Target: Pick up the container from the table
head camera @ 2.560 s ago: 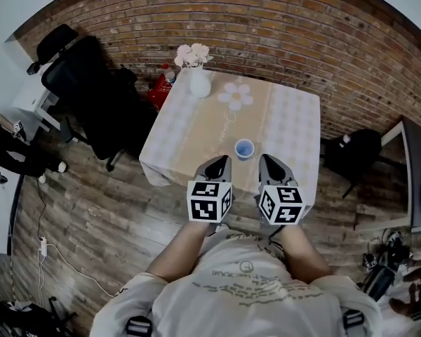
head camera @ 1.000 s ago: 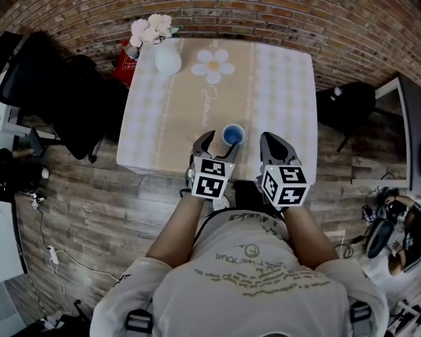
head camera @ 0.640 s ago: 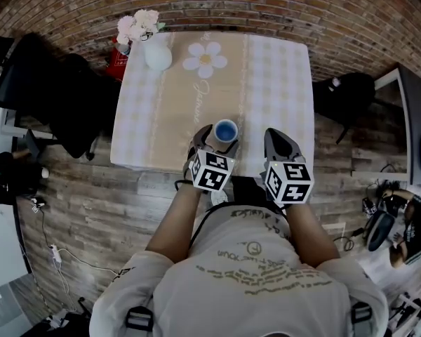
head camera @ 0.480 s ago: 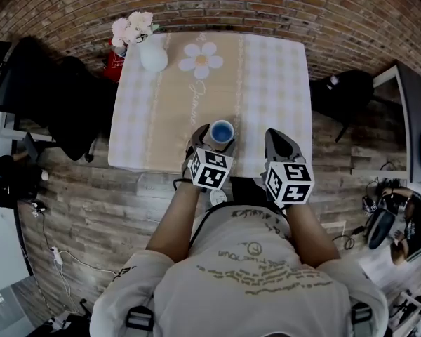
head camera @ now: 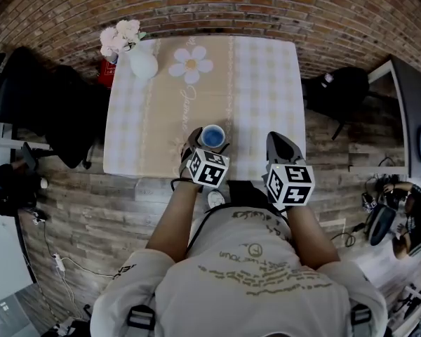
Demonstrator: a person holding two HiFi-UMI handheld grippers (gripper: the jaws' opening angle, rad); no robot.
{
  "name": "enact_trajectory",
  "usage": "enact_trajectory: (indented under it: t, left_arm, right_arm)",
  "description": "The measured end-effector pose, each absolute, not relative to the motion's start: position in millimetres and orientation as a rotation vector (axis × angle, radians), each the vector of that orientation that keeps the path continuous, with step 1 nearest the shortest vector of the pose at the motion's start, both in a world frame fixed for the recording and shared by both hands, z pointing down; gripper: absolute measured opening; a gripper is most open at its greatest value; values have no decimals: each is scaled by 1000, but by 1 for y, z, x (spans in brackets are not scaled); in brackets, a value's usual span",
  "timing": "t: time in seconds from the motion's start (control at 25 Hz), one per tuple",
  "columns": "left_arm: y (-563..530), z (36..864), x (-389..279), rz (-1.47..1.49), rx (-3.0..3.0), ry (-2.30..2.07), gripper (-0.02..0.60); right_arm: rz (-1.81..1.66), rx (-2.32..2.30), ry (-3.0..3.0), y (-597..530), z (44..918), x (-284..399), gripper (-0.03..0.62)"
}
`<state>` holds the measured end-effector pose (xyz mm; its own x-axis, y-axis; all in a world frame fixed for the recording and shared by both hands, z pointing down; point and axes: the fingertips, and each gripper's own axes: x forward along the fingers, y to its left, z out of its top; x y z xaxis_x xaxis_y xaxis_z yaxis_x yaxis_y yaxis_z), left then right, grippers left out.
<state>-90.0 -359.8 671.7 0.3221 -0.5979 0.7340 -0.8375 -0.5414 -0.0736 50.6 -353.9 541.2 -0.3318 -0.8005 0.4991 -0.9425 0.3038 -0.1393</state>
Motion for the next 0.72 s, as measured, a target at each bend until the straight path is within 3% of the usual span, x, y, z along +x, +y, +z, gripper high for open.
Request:
enact_trajectory:
  t: [0.72]
  left_arm:
    - [-361, 669, -97, 1093, 2262, -1322, 374]
  right_arm:
    - [579, 1549, -2240, -359, 544, 52, 0]
